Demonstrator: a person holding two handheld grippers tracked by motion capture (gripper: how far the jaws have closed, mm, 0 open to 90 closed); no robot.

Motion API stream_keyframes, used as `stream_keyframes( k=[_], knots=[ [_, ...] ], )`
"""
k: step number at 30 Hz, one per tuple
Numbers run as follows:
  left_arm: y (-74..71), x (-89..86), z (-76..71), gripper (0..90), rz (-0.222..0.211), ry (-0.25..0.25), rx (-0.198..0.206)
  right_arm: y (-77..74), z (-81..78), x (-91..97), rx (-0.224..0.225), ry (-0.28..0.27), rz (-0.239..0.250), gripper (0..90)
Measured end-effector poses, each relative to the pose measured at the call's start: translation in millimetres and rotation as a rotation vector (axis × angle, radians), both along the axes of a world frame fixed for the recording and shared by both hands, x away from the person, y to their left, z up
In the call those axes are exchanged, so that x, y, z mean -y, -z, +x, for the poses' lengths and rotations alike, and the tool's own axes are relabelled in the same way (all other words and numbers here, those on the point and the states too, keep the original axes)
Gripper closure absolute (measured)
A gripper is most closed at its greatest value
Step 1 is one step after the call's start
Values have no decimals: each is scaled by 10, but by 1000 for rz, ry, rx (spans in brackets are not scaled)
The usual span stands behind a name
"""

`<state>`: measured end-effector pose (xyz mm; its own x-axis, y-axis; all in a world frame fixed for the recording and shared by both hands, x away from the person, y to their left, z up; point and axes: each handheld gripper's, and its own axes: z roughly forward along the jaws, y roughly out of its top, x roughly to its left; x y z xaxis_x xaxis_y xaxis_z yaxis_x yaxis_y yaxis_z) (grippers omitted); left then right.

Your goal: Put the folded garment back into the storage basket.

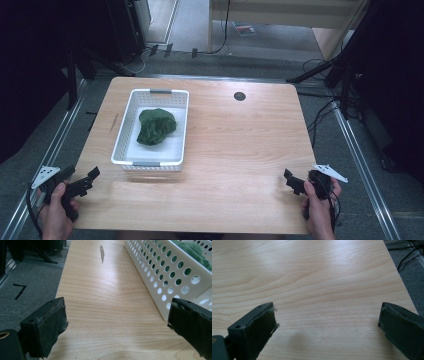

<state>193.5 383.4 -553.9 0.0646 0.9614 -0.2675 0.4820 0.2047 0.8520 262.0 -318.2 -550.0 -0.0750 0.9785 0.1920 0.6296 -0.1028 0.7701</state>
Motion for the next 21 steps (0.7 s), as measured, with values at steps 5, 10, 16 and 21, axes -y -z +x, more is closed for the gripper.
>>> stream_keyframes(
  k=[5,10,16,21],
  knots=[
    [6,20,-2,25,-8,23,-25,0,0,-2,0,0,-1,13],
    [2,26,-13,25,4,2,-24,1,4,-4,0,-1,-6,13],
    [6,20,-9,25,-6,-7,-22,2,4,-5,0,-1,-7,13],
    [8,9,-9,25,-15,-5,-24,1,4,-10,0,-4,-11,13]
  ],
)
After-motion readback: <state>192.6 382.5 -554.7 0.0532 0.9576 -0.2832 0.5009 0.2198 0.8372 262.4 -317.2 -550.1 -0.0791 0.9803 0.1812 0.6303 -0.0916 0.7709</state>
